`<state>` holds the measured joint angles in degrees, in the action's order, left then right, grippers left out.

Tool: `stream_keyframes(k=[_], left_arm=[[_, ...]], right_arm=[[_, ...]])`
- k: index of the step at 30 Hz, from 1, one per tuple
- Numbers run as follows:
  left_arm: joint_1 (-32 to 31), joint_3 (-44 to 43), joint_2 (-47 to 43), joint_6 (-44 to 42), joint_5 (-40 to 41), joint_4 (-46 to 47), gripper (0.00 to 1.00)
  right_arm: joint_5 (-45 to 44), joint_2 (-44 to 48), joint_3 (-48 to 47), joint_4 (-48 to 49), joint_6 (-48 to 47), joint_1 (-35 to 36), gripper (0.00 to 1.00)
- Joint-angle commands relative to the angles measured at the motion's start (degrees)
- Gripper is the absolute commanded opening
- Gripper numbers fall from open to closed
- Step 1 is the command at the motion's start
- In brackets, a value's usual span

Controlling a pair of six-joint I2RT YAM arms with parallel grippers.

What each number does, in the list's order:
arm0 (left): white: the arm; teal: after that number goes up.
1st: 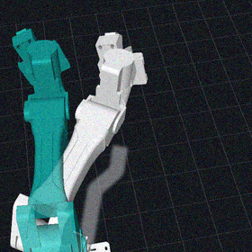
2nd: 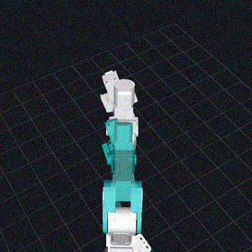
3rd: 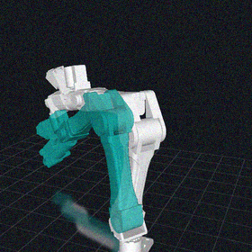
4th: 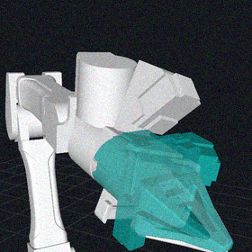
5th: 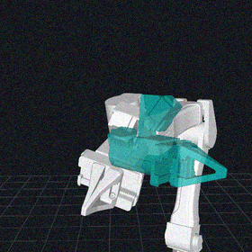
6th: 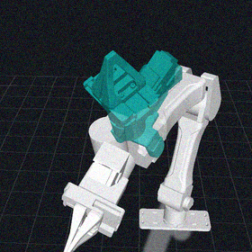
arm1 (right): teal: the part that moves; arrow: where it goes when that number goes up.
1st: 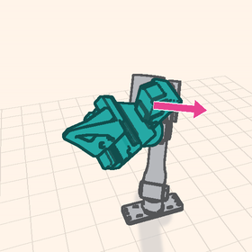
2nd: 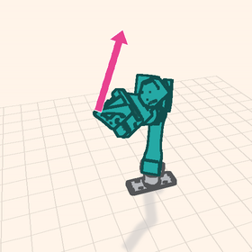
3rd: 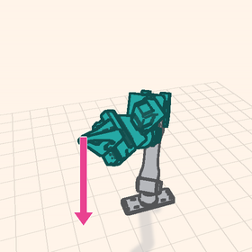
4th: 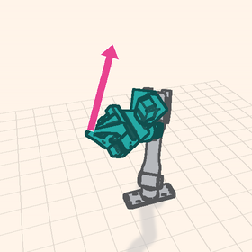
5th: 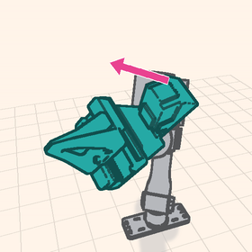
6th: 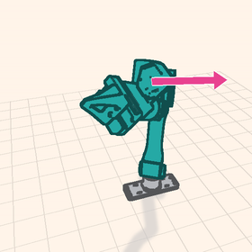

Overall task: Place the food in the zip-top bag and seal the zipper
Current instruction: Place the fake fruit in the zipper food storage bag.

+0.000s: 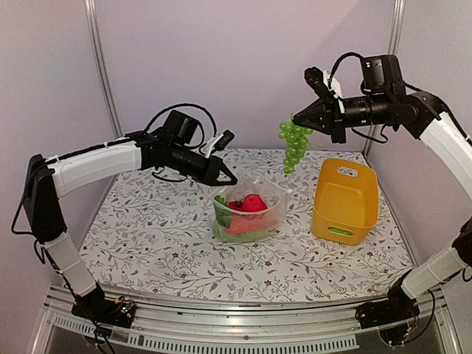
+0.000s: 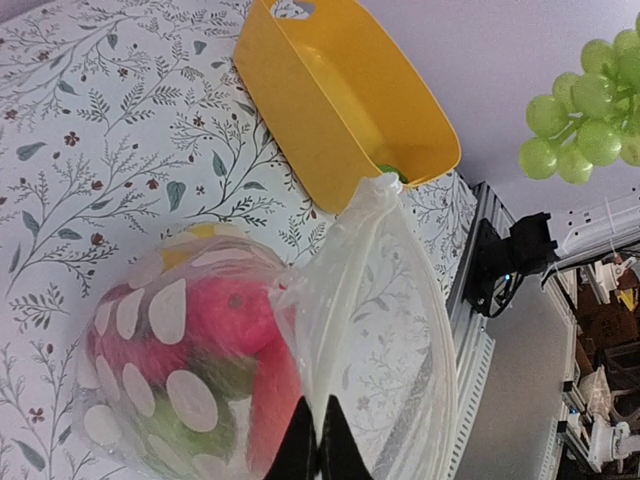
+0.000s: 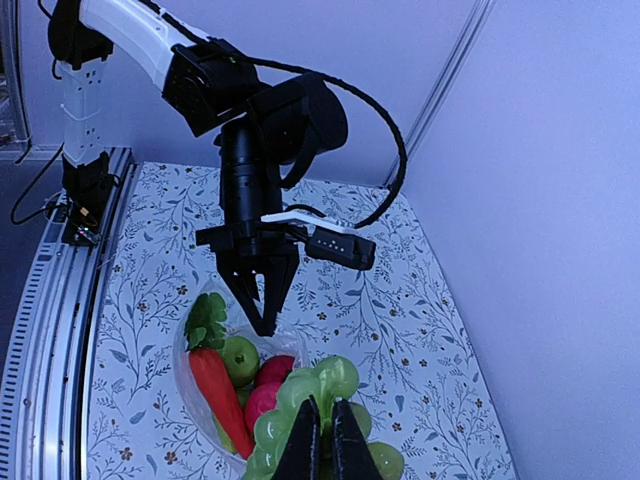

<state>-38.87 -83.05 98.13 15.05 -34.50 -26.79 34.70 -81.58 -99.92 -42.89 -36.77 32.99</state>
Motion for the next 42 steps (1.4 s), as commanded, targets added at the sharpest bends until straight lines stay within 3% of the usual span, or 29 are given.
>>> stream_keyframes(k=[1,24,32,33,36,42], left_arm=[[0.43,-0.04,1.00,0.00,-0.54,1.59,0.00],[3.00,6.57,-4.73,-0.32,-2.64,4.57,0.00],[3.31,7.10,-4.97,0.47,-3.45,5.60,0.00],[3.35,7.11,-5.01,0.49,-3.46,5.68,0.00],[3.39,7.19,-5.04,0.51,-3.52,5.69,0.00],[3.78,7.46,-5.31,0.34,-3.04,5.69,0.00]], right_arm=[[5.03,-4.17,-2.24,-0.51,3.22,3.93,0.00],[-20.81,-22.35,1.50,0.22,-3.80,17.66,0.00],[-16.87,-27.49,-1.92,0.41,-1.12,19.58,0.00],[-16.60,-27.91,-2.27,0.64,-0.71,19.75,0.04],[-17.74,-30.37,-4.84,-0.45,0.16,20.41,0.36],[-16.63,-26.75,-6.24,-3.44,1.52,20.36,0.48]])
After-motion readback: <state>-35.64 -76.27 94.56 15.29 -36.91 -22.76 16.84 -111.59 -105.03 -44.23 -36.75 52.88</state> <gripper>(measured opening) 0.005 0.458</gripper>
